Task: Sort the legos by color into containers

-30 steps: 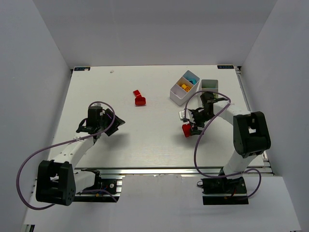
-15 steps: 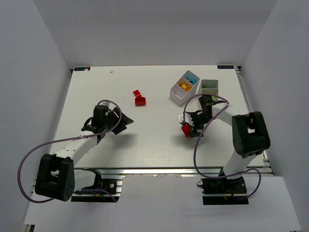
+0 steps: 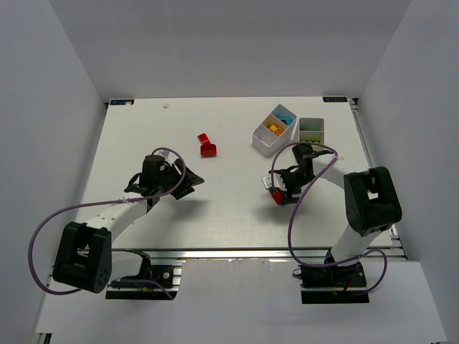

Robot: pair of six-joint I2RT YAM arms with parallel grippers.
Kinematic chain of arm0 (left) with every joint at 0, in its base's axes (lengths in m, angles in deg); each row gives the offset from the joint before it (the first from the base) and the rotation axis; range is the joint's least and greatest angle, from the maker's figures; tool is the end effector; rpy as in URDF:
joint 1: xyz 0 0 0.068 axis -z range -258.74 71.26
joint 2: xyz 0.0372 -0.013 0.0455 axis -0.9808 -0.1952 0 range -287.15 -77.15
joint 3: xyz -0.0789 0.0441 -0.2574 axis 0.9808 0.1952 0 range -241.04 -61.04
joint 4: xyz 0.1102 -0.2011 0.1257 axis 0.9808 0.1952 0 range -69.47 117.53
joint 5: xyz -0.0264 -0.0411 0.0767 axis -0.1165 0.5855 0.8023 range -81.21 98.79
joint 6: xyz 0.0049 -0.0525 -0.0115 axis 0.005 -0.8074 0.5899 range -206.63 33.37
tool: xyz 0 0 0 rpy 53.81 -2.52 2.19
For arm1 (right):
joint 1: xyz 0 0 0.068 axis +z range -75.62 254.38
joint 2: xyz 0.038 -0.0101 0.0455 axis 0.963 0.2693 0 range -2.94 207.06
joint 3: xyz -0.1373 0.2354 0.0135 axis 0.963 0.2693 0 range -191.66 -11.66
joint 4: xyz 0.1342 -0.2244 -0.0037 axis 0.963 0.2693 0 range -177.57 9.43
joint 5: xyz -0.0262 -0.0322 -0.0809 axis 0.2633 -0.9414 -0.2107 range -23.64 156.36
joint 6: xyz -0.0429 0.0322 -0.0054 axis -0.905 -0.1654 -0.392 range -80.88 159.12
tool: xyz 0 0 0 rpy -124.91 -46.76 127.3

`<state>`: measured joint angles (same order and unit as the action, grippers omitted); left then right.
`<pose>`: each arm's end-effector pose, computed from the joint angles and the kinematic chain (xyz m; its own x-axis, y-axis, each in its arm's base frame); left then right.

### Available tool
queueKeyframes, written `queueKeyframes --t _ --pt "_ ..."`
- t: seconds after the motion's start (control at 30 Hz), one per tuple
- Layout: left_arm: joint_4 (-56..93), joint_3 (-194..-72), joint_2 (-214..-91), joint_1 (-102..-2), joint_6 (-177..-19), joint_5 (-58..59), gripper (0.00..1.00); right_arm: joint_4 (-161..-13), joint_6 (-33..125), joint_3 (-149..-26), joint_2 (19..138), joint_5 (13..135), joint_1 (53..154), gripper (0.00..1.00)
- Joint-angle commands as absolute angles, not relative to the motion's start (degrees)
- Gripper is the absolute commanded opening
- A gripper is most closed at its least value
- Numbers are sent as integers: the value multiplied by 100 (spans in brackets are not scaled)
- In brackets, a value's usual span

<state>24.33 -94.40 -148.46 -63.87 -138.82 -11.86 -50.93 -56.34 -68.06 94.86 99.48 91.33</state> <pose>0.2342 -0.0751 0.1888 -0.7851 -0.5564 -0.2721 -0.2051 0.6481 -0.7334 0.2820 0.1062 0.1564 0.4401 -0.7375 -0.5124 -0.8979 -0.3571 -0.2572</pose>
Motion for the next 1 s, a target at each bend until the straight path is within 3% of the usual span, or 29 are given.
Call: queueKeyframes --t 0.0,0.17,0.3,0.4,0.63,0.97 --pt "2212 -9628 -14931 -6310 -13893 -1459 68 -4916 -6081 -6641 9541 9387 9151 83" --pt "1834 -9724 -15176 -6108 -13954 -1740 68 -4750 -6081 -6738 9602 9334 9151 68" --pt "1369 -9830 -15502 -5888 -14051 -2197 68 -4486 -5704 -7097 9673 9483 9160 40" --pt "999 -9970 -15774 -5643 -14078 -2496 68 -4424 -5361 -7308 9577 9817 9256 32" --pt "367 -10410 -16275 -5168 -14174 -2786 68 -4898 -3341 -7950 9313 10749 9775 29" --pt "208 -10762 -16768 -4877 -14262 -2813 68 -5926 -1283 -8302 9207 10776 10478 29"
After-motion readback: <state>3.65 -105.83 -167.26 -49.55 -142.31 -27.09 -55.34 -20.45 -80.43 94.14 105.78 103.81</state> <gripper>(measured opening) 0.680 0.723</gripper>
